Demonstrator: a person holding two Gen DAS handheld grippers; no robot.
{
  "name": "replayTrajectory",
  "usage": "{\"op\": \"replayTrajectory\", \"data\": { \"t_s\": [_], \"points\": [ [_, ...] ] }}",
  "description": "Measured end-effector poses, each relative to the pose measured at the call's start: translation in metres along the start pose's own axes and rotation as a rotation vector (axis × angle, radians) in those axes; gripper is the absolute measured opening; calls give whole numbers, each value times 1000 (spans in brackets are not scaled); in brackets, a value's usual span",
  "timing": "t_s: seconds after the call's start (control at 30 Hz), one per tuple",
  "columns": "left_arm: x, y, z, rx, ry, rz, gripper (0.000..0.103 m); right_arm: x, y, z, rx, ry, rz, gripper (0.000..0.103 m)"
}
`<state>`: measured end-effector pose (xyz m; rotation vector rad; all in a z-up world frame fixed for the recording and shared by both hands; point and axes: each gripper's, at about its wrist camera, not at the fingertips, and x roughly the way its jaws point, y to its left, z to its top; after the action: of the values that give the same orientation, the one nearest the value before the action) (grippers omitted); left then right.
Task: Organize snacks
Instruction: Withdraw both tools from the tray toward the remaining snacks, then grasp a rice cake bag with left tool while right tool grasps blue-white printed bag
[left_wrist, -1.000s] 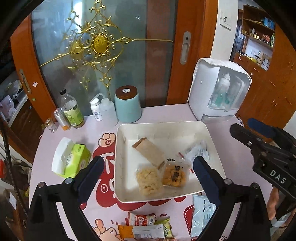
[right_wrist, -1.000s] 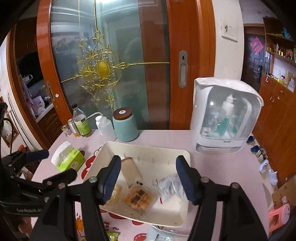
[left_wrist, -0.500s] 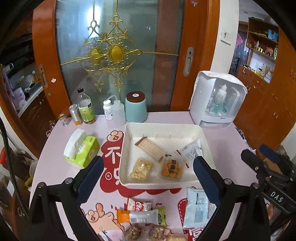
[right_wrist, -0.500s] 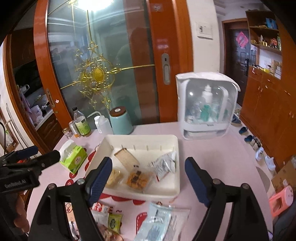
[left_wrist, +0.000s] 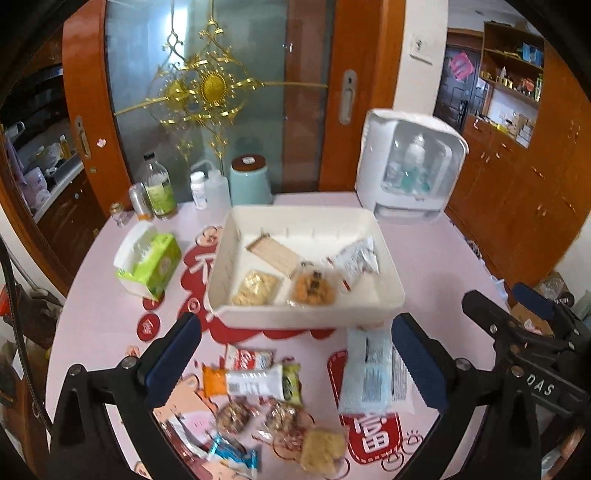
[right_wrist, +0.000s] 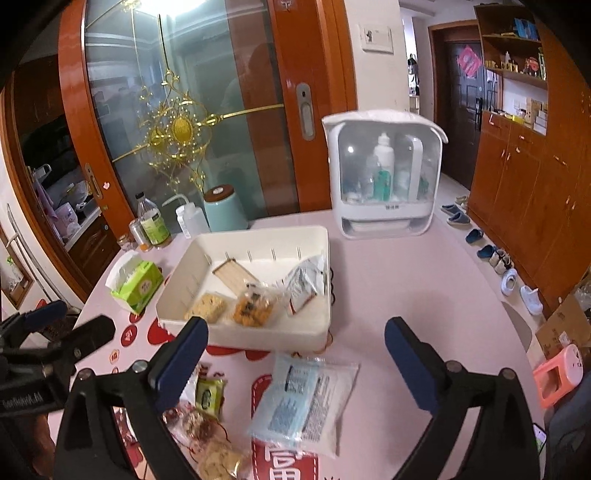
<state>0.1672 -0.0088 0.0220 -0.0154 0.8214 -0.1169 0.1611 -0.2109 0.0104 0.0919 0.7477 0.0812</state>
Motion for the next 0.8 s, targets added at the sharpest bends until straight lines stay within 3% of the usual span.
{"op": "replayTrajectory", "data": {
  "t_s": [0.07, 0.33, 0.8],
  "points": [
    [5, -5, -14, 7, 21, 0, 102, 3, -4, -9, 1, 17, -1, 103],
    [33, -3, -69, -29, 138, -4, 102, 21, -26, -38, 24, 86, -9, 103],
    [102, -21, -167, -4, 368, -21, 102, 97, -42, -94, 118, 324, -7, 103]
  ]
}}
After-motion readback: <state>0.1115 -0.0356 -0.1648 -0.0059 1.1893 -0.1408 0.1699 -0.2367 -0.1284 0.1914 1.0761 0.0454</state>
